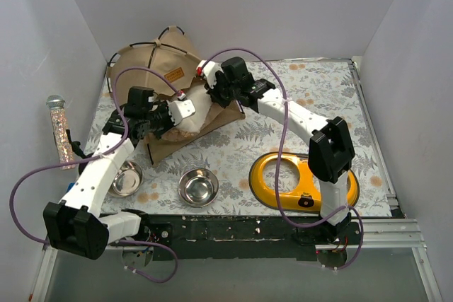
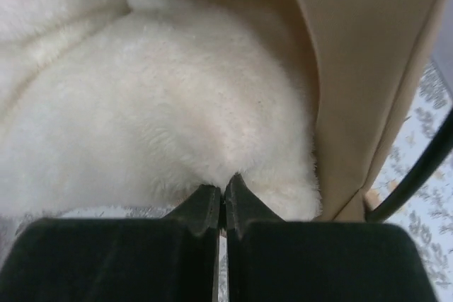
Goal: Set up the pet tent
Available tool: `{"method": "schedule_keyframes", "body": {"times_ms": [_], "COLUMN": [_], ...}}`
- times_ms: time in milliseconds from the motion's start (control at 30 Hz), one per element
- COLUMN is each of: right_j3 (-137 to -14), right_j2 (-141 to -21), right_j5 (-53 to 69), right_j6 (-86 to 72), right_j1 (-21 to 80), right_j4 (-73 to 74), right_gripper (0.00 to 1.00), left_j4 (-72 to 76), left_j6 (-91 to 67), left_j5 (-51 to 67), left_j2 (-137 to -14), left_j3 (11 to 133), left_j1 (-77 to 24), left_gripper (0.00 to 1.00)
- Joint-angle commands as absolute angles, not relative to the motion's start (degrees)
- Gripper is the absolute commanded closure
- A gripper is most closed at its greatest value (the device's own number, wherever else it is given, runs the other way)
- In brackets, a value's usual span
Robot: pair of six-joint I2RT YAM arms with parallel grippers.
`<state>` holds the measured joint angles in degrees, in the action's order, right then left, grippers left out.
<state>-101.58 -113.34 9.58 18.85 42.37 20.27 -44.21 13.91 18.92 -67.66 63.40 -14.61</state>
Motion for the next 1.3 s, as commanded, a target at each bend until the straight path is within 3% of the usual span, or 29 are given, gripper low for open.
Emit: {"method": "schedule_keyframes", "body": {"times_ms": [0, 300, 467, 600, 700, 767, 800, 833, 933, 1000, 1267], "right_j3": [-104.0, -88.9, -92.0, -96.4, -95.6, -93.2, -91.8, -90.2, -87.0, -87.2, -95.2], "right_j2": [-111.9, -115.0, -121.5, -126.5, -124.4, -120.7, -118.4, -116.0, -110.6, -109.2, -111.0], "right_j5": [7.9, 6.7, 5.5, -3.7, -4.7, -2.6, -0.9, 2.9, 12.5, 13.6, 18.3], "right_j6": [20.8, 27.9, 31.9, 36.1, 36.4, 36.0, 35.4, 34.6, 33.0, 31.1, 27.9], "right_j1": [44.6, 44.9, 45.2, 45.1, 43.9, 43.6, 43.6, 43.5, 43.8, 44.3, 44.1], "right_j4": [6.2, -22.4, -20.4, -14.2, -8.5, -5.0, -3.1, -1.6, 2.5, 3.2, 9.1], "right_gripper": [0.99, 0.99, 0.99, 0.99, 0.99, 0.96, 0.89, 0.76, 0.51, 0.43, 0.43], "left_j4": [-31.3, 1.0, 5.4, 1.8, 0.4, -3.2, -5.5, -9.1, -16.6, -20.7, -26.5], "left_j6": [5.0, 3.3, 7.8, 8.2, 8.6, 11.0, 12.0, 12.7, 12.7, 12.6, 6.8], "left_j5": [19.9, 8.4, 0.8, -0.5, 5.0, 8.3, 10.6, 14.0, 25.4, 31.9, 45.4], "left_j2": [-67.7, -67.3, -75.6, -78.6, -78.0, -77.8, -77.8, -77.3, -73.8, -70.9, -64.0], "left_j3": [60.7, 43.4, 41.1, 42.2, 43.5, 44.4, 45.6, 47.2, 50.6, 51.8, 53.9], "left_j1": [-16.1, -16.4, -16.4, -14.0, -9.8, -6.8, -5.4, -4.1, -3.3, -3.8, -3.8], "left_gripper": [1.00, 1.00, 1.00, 1.00, 0.84, 0.68, 0.53, 0.39, 0.15, 0.09, 0.06]}}
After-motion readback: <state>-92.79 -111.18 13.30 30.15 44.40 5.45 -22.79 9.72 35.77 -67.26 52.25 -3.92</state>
